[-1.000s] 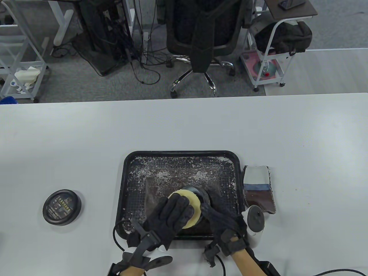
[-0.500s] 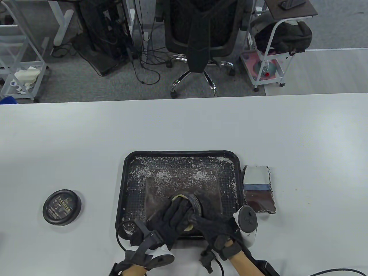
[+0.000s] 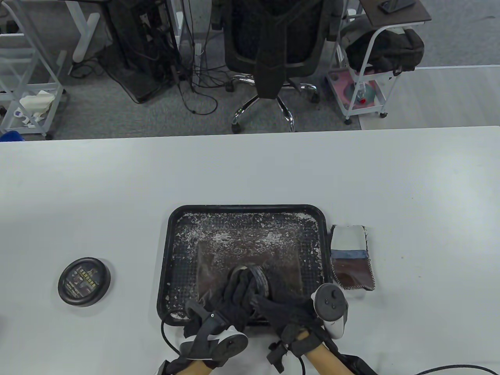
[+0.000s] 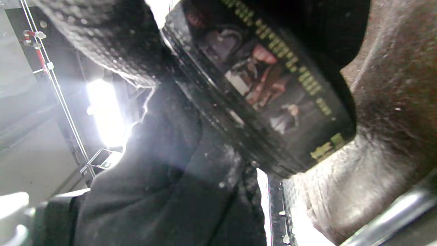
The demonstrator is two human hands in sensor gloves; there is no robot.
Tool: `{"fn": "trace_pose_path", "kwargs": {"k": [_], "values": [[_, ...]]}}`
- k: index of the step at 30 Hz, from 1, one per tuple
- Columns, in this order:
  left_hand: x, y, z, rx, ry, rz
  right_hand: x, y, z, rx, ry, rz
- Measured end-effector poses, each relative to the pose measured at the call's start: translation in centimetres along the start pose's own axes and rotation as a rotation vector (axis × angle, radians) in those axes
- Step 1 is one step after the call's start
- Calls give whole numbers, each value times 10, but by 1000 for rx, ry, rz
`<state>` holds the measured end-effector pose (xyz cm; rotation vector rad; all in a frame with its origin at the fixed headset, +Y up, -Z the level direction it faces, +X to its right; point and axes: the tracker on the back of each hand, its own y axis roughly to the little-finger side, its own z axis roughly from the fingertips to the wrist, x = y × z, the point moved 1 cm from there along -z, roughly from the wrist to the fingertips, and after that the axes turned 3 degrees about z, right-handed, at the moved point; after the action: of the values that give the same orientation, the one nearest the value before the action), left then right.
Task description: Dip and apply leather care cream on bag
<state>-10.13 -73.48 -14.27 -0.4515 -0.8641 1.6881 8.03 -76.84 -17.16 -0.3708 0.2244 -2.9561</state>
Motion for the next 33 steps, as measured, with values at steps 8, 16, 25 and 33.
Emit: {"fn": "trace_pose_path", "kwargs": {"k": [8,16,25,33], "values": [[-1,-12,5,-196,40,-149,-14,6,-3,47,-6,-65],[-2,-21,3,-158,3,-245,-17,2,-2,28,19,-58],[0,-3,-5,62,14,-23,0,-8,5,-7,61,80],[1,1,2,-88,12,-23,-2,-5,3,18,42,44]]}}
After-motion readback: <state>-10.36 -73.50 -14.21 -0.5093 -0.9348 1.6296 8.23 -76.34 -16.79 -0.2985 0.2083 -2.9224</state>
